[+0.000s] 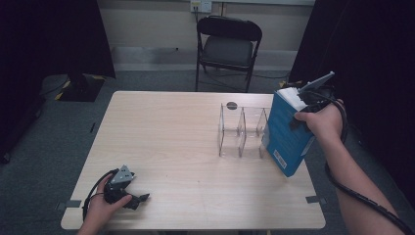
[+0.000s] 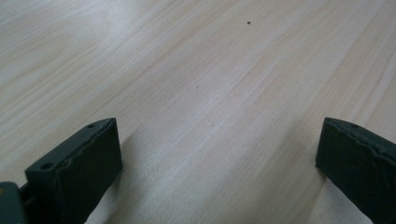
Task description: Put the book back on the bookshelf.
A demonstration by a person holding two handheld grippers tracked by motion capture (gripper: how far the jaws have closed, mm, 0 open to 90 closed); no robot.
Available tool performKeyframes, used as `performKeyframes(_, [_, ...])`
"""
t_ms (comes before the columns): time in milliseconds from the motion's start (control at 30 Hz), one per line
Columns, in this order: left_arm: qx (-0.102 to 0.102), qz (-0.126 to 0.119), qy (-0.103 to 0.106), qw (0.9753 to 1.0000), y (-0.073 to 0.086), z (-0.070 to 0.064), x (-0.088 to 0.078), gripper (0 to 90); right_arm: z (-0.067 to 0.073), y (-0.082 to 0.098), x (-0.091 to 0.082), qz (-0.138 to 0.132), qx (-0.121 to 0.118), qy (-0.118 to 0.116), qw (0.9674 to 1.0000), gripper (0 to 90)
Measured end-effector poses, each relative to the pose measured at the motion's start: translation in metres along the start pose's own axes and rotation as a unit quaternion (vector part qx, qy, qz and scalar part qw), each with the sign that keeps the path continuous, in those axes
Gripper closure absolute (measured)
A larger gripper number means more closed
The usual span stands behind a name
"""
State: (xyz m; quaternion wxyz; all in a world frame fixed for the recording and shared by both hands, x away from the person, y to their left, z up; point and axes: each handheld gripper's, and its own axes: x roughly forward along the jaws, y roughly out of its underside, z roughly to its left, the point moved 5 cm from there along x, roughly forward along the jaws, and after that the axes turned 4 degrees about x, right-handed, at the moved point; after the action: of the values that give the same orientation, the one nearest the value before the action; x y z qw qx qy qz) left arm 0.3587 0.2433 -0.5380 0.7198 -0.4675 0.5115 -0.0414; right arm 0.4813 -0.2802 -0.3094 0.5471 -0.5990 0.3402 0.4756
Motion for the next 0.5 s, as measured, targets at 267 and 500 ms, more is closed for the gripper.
performKeyframes(267, [0.001,0.000,0.000,1.0000,0.000,0.000,0.000,0.0,0.000,-0.007,0.006,-0.006,0.008,0.001,0.9999,61.7])
performKeyframes(500, [0.001,0.000,0.000,1.0000,0.000,0.000,0.000,0.0,0.000,-0.013,0.008,-0.017,0.018,0.003,0.9997,61.6])
